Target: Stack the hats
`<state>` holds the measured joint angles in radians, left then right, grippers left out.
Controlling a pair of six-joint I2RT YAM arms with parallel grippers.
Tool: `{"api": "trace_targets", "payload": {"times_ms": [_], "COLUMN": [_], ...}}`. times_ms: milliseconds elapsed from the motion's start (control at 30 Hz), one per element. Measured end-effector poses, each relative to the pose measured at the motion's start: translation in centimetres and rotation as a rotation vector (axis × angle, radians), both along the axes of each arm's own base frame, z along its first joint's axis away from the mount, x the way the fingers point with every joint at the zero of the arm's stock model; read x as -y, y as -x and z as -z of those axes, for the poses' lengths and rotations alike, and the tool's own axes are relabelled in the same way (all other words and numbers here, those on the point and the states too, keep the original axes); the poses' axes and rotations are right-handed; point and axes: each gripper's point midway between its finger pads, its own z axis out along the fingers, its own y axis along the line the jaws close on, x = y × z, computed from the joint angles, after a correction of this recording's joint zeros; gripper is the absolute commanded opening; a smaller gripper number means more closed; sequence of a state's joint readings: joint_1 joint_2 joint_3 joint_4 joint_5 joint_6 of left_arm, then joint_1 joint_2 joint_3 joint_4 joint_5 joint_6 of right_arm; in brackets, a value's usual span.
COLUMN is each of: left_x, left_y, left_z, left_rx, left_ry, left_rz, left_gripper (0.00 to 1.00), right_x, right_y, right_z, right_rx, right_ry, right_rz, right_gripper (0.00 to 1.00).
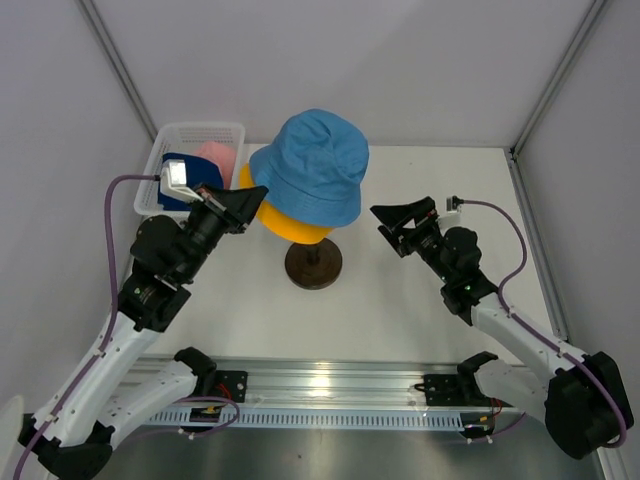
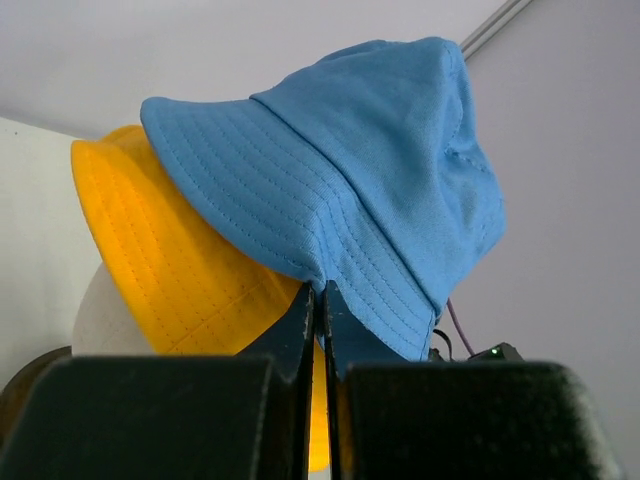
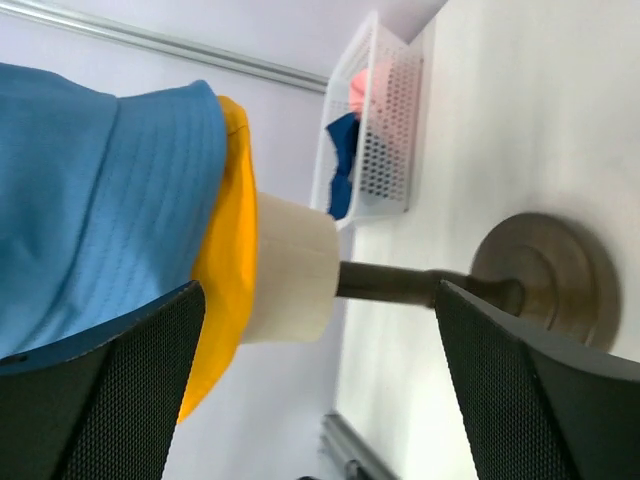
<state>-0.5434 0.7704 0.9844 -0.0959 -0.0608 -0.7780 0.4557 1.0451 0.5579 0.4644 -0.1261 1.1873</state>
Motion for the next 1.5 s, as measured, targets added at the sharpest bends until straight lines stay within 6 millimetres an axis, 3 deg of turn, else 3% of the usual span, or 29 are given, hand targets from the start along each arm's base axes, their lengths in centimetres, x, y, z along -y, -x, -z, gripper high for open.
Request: {"api": "trace_targets", "payload": {"times_ms": [67, 200, 367, 600, 800, 933, 1100, 1233, 1500], "left_x": [-0.3, -0.6, -0.3, 1.0, 1.0, 0.6, 0.2, -0.7, -1.6], "left_y": [0.3, 0.8, 0.9, 1.0, 1.2, 1.2, 0.9, 0.3, 0.0], "left_z": [-0.1, 0.1, 0.4, 1.2, 1.6, 2.3, 2.4, 2.7, 4.1], "left_rx": [0.019, 0.053, 0.091, 0.157, 0.214, 0.217, 0.216, 0.209, 0.235], "left_ry": [-0.007, -0.022, -0.049, -0.090, -0.066, -0.058, -0.065, -0.078, -0.120], "left_rz": [-0.007, -0.007, 0.002, 0.030, -0.001, -0.022, -0.058, -0.116, -0.168], "left_gripper": [0.01, 0.01, 0.01, 0.01, 0.01, 0.01, 0.01, 0.01, 0.01], "right_x": [0.0, 0.9, 1.6, -0.7, -2.6, -3.1, -3.8, -4.8, -6.6], "right_y": [0.7, 1.6, 1.3, -0.1, 0.2, 0.4, 0.2, -0.2, -1.1], "right_z": [-0.6, -4.3, -7.1, -6.0, -5.4, -6.5, -8.7, -7.8, -6.2], "right_rx": [-0.013, 0.052, 0.123, 0.035, -0.021, -0.008, 0.038, 0.019, -0.038], "right_ry": [-0.055, -0.186, -0.293, -0.364, -0.418, -0.438, -0.465, -0.460, -0.489], "right_rz": [0.003, 0.035, 0.067, -0.002, -0.074, -0.093, -0.115, -0.128, -0.155], "right_gripper": [0.99, 0.99, 0.97, 0.95, 0.91, 0.83, 0.65, 0.51, 0.49]}}
